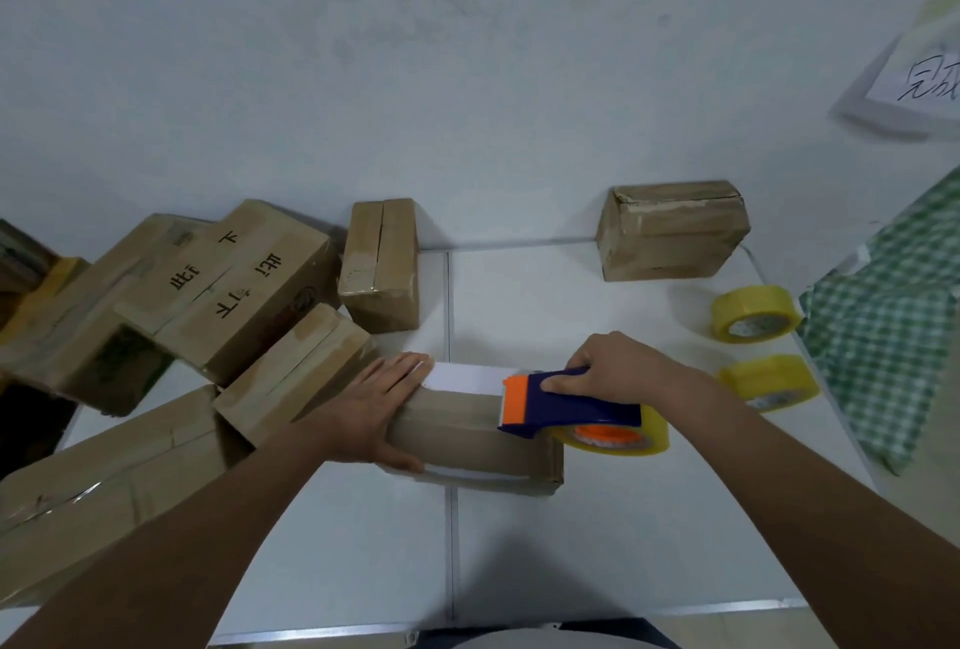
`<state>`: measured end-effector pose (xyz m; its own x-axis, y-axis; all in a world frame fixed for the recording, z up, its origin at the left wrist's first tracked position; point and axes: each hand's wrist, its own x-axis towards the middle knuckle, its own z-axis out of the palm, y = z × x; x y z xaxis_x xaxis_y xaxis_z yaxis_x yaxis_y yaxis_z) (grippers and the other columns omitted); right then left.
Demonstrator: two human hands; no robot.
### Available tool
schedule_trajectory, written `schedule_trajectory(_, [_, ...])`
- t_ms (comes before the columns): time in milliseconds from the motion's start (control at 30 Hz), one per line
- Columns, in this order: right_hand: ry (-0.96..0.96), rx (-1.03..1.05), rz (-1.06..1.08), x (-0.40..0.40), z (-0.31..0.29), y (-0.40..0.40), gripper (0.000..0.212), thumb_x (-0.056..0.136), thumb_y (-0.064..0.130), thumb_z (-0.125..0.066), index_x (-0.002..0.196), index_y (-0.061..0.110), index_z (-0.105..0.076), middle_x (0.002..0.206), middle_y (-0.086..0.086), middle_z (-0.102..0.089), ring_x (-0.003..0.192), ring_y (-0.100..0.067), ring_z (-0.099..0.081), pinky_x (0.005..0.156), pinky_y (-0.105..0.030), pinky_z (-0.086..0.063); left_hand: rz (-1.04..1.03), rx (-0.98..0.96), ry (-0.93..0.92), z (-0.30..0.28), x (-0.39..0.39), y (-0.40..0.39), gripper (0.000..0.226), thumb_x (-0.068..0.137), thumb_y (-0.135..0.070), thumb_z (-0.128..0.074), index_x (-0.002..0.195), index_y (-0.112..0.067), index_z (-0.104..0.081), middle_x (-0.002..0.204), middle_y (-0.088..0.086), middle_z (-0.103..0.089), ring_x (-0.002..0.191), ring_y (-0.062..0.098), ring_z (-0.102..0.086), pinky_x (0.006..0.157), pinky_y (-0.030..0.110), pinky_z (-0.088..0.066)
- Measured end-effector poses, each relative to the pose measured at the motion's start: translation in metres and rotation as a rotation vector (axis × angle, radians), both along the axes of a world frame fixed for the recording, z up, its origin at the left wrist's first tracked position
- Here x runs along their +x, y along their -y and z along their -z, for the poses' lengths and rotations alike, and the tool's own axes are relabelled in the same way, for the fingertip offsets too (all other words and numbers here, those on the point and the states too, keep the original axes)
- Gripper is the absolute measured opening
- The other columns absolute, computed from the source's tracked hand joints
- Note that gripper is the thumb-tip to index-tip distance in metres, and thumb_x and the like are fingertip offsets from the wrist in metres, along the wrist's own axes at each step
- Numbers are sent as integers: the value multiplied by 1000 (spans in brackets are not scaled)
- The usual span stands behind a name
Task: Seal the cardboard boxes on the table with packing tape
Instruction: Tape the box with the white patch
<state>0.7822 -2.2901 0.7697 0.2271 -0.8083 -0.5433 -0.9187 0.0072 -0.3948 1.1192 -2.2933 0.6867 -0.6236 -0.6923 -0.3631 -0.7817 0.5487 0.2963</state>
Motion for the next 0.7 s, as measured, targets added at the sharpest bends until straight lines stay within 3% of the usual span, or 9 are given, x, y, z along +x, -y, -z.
schedule_trajectory(200, [19, 9, 9, 5, 10, -5, 53, 86, 66, -54, 86, 16, -72, 80, -1, -68, 72, -16, -63, 62, -26, -43, -4, -18, 43, 6, 10, -4, 130, 65, -91, -52, 157, -27, 14, 165, -9, 14, 146, 5, 19, 121, 33, 13])
schedule_trajectory(267, [-12, -7, 8, 8, 13, -3, 54, 85, 67, -55, 78, 15, -69, 73, -2, -64, 68, -18, -59, 62, -28, -42, 28, -49, 101, 5, 9, -3, 128, 67, -96, -41, 157, -23, 14, 165, -6, 17, 148, 9, 21, 121, 38, 14])
schedule_trajectory(333, [-39, -30, 12, 9, 15, -2, 53, 85, 67, -55, 73, 16, -66, 69, -1, -61, 65, -17, -57, 61, -29, -41, 8, -71, 150, -2, -2, -2, 123, 69, -99, -17, 158, -18, 10, 165, -2, 16, 149, 13, 20, 121, 41, 15])
schedule_trajectory(433, [-80, -50, 19, 13, 16, 0, 55, 84, 68, -55, 77, 15, -68, 69, 0, -61, 68, -18, -60, 61, -29, -42, -163, -122, 38, -6, -41, -12, 107, 76, -84, 15, 159, -18, -2, 165, -1, 13, 150, 15, 19, 122, 43, 13])
schedule_trajectory(500, [-93, -46, 28, 15, 16, 1, 54, 83, 69, -56, 79, 16, -69, 71, 0, -62, 71, -19, -62, 61, -29, -42, -257, -159, -15, 4, -65, -24, 99, 77, -73, 28, 158, -20, 3, 166, -1, 12, 149, 13, 21, 122, 43, 13])
schedule_trajectory(600, [-74, -26, 50, 13, 18, 1, 53, 83, 70, -55, 79, 19, -69, 74, 1, -64, 73, -18, -63, 64, -29, -44, -324, -215, 12, 23, -74, -33, 84, 83, -66, 30, 154, -23, 14, 165, -3, 13, 149, 13, 22, 122, 44, 12])
schedule_trajectory(700, [-63, -4, 23, 24, 17, -1, 53, 85, 70, -52, 78, 19, -66, 74, 1, -62, 72, -17, -62, 64, -28, -43, -297, -214, 31, 23, -57, -30, 82, 83, -68, 27, 152, -25, 18, 163, -5, 19, 148, 12, 24, 121, 43, 16])
